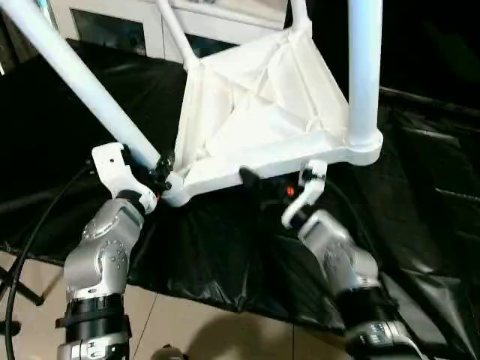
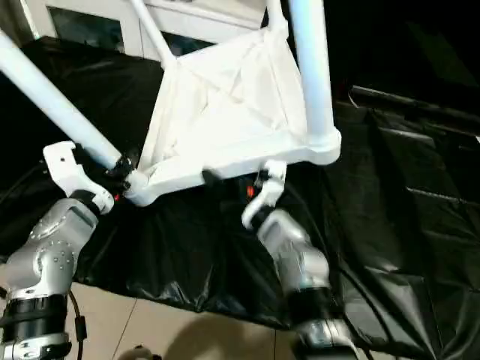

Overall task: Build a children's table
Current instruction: Flip table

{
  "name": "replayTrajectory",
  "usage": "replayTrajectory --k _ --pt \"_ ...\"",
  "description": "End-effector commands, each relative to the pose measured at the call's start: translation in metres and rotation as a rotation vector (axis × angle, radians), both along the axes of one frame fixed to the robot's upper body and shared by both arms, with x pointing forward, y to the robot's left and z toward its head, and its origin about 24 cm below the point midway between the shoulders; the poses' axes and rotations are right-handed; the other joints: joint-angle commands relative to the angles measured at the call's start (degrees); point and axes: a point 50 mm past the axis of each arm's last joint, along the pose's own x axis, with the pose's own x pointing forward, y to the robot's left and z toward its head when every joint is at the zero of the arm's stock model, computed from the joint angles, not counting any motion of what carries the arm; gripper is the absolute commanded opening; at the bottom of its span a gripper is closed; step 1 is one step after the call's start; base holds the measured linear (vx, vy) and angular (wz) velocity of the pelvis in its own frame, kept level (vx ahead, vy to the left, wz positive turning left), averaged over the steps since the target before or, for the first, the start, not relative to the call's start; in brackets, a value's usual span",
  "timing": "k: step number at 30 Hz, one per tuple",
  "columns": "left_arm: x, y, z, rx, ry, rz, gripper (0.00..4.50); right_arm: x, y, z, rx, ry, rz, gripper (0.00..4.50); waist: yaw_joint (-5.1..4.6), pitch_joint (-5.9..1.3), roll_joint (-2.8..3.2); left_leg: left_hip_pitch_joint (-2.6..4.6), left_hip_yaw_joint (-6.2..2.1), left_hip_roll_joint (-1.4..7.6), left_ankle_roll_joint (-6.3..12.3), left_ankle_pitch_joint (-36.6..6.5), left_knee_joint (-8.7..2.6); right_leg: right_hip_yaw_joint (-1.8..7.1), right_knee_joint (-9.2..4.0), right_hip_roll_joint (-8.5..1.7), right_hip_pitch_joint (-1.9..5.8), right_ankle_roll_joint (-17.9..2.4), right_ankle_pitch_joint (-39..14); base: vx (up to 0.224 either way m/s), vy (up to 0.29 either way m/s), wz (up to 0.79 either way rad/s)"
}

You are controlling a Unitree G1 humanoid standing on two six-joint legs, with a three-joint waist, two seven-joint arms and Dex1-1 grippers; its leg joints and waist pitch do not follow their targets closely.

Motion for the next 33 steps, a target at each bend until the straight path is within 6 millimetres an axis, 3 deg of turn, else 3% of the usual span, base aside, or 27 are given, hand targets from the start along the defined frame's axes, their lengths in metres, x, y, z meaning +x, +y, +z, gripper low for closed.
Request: replayTrajectory --k 1,3,5,8,14,15,18,19,20,21,33 --pt "0.000 -0.012 -0.001 -0.049 0.007 -0.027 2.02 0.009 -0.004 0.004 0.048 0.007 -0.050 4.50 0.05 -3.64 0.20 1.21 -1.38 3.74 2.59 2.47 -3.89 2.92 -2.68 -5.36 2.61 -12.28 9.08 0.000 0.000 0.00" --pt "0.000 -0.013 0.000 -0.026 -0.002 -0.024 2.02 0.015 -0.005 0.000 0.053 0.056 -0.100 4.50 -0.16 -3.66 -0.07 1.35 -1.31 3.73 2.35 1.68 -3.95 2.85 -2.77 -5.46 2.47 -12.70 7.18 0.000 0.000 0.00" --pt "-0.001 -0.014 0.001 -0.018 -0.009 -0.025 2.02 0.019 -0.006 -0.003 0.059 0.097 -0.134 4.50 -0.09 -3.43 0.08 1.38 -1.27 3.77 1.72 0.78 -4.08 2.89 -2.93 -5.44 2.37 -12.30 5.48 0.000 0.000 0.00" --pt "-0.003 -0.019 0.005 0.005 -0.043 -0.024 2.02 0.027 -0.008 -0.013 0.120 0.215 -0.192 4.50 -0.43 -3.46 -0.32 1.41 -1.26 3.79 0.58 -1.06 -4.18 2.86 -2.98 -5.45 2.38 -11.57 3.57 0.000 0.000 0.00" --pt "-0.006 -0.022 0.009 0.029 -0.081 -0.011 2.02 0.033 -0.006 -0.009 0.252 0.255 -0.201 4.50 -0.58 -3.58 -0.49 1.19 -1.19 3.71 2.03 0.88 -3.89 2.94 -2.72 -5.46 2.49 -11.48 6.62 0.000 0.000 0.00" --pt "-0.006 -0.023 0.010 0.036 -0.090 -0.008 2.02 0.034 -0.007 -0.008 0.272 0.263 -0.209 4.21 -0.64 -3.60 -0.69 1.15 -1.18 3.77 2.21 0.65 -3.88 2.91 -2.79 -5.52 2.53 -11.70 6.11 0.000 0.000 0.00" --pt "-0.008 -0.027 0.012 0.035 -0.107 -0.009 2.02 0.038 -0.008 -0.006 0.348 0.288 -0.228 4.14 -0.82 -3.59 -0.58 1.16 -1.17 3.83 2.29 0.43 -3.88 2.84 -2.74 -5.46 2.44 -12.07 5.42 0.000 0.000 0.00" --pt "-0.009 -0.028 0.011 0.041 -0.106 -0.020 2.02 0.038 -0.009 -0.006 0.377 0.295 -0.232 4.09 -0.86 -3.48 -0.84 1.12 -1.12 3.84 2.29 -0.07 -3.89 2.85 -2.84 -5.50 2.39 -12.00 4.46 0.000 0.000 0.00" --pt "-0.009 -0.029 0.010 0.048 -0.105 -0.025 2.02 0.039 -0.011 -0.007 0.401 0.309 -0.241 3.79 -0.89 -3.55 -0.79 1.22 -1.10 3.85 2.28 -0.24 -3.86 2.85 -2.82 -5.46 2.33 -11.93 4.22 0.000 0.000 0.00" --pt "-0.010 -0.029 0.010 0.056 -0.109 -0.028 2.02 0.039 -0.012 -0.008 0.419 0.320 -0.244 3.79 -0.95 -3.50 -0.77 1.20 -1.11 3.83 2.23 -0.26 -3.88 2.83 -2.84 -5.38 2.28 -11.93 4.07 0.000 0.000 0.00" --pt "-0.010 -0.034 0.013 0.107 -0.136 -0.064 2.02 0.038 -0.017 -0.015 0.436 0.342 -0.232 2.89 -0.86 -3.64 -0.73 1.17 -1.12 3.81 2.82 1.80 -3.64 2.74 -2.64 -5.41 2.37 -12.64 5.66 0.000 0.000 0.00"
